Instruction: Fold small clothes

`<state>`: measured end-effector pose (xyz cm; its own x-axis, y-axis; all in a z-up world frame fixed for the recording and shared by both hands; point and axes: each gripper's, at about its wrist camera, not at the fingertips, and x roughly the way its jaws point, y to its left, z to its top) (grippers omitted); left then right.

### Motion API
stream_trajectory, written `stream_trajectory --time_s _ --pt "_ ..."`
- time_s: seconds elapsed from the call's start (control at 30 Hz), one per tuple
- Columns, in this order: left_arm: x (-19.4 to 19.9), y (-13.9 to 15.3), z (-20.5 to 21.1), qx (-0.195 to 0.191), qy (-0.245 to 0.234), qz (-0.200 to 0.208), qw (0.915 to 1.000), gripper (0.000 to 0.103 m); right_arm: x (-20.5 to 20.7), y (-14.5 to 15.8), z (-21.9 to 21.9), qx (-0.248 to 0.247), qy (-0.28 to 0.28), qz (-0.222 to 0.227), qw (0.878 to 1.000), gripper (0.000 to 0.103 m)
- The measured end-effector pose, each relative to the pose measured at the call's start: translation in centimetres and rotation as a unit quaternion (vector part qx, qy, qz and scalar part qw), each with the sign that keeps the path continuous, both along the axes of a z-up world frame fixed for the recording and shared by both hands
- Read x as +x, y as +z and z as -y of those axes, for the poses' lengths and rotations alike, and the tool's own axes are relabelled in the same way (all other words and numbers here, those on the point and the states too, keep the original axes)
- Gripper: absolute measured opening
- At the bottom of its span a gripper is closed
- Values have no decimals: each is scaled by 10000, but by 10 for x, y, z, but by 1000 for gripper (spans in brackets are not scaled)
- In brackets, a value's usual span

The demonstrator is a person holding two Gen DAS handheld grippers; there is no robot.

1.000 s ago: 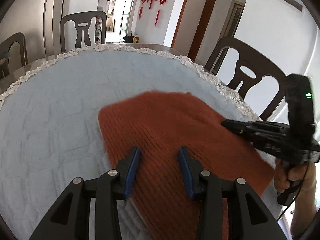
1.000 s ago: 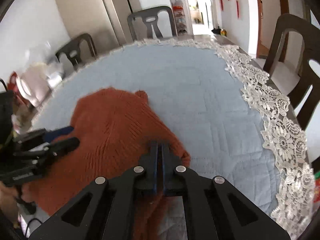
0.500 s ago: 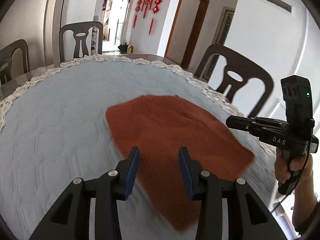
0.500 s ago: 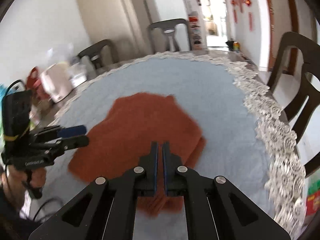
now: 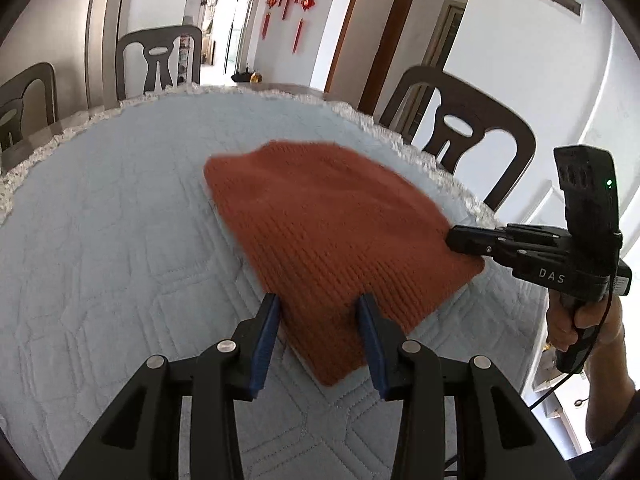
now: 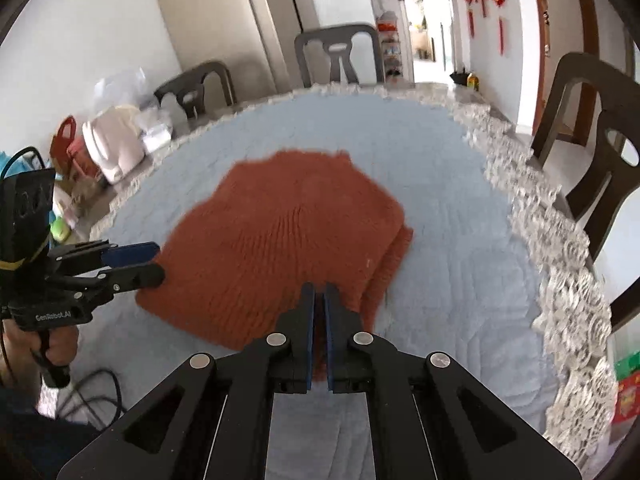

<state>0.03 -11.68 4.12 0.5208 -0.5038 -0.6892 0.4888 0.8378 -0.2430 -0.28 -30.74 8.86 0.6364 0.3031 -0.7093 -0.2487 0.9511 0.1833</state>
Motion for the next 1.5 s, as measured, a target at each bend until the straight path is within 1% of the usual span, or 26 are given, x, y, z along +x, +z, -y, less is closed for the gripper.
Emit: stream_trajectory --time_s 0.07,0.13,0.17,0.23,0.27,0.3,0.33,0.47,0.63,0.67,0.7,0.73,0.77,0.9,1.0,1.07,1.13,1.27,1.43,1.5 --pt "5 12 -2 -46 130 207 9997 43 11 1 0 42 -90 51 9999 5" --pt "16 17 -1 -30 298 324 9990 43 20 -2 1 126 -133 46 9998 5" --pt "24 17 0 -20 381 322 9988 43 25 -7 1 142 -162 -31 9998 5" --pt "35 11 6 75 462 245 9986 43 34 -23 0 -4 -210 -300 9993 5" --pt "40 5 9 163 488 165 9985 43 33 -24 0 40 -230 -212 9995 5" --pt "43 -2 11 256 495 63 9984 43 32 -24 2 98 -244 -218 9994 5" --pt "44 -6 13 261 505 34 9984 43 32 -24 2 113 -243 -219 9994 5" --pt "40 -7 13 253 575 111 9980 43 32 -24 3 152 -237 -224 9994 6" --pt "39 -7 12 238 591 105 9979 43 31 -18 7 217 -297 -230 9991 13" --pt "38 -7 11 230 592 111 9979 43 31 -17 9 270 -312 -245 9988 19" --pt "38 -6 11 217 594 117 9979 43 31 -16 11 327 -325 -258 9986 31" --pt "37 -5 10 192 597 119 9980 43 31 -16 12 379 -352 -259 9983 38" --pt "37 -4 8 162 601 118 9980 43 31 -16 14 421 -384 -255 9981 48" --pt "37 0 5 73 654 147 9977 43 33 -18 21 691 -455 -338 9960 49" --pt "38 1 2 8 703 146 9974 43 35 -23 24 798 -492 -447 9946 49" --pt "39 -1 1 -38 720 104 9973 46 38 -27 25 854 -516 -519 9936 49" --pt "41 -4 1 -64 734 31 9973 47 38 -29 27 937 -537 -549 9926 49" --pt "43 -10 -2 -186 766 -58 9969 52 40 -33 32 1098 -583 -644 9902 52" --pt "46 -16 -6 -368 750 -187 9963 56 42 -38 39 1360 -590 -720 9863 54" --pt "48 -20 -7 -479 743 -292 9957 60 43 -38 39 1402 -583 -727 9857 54"
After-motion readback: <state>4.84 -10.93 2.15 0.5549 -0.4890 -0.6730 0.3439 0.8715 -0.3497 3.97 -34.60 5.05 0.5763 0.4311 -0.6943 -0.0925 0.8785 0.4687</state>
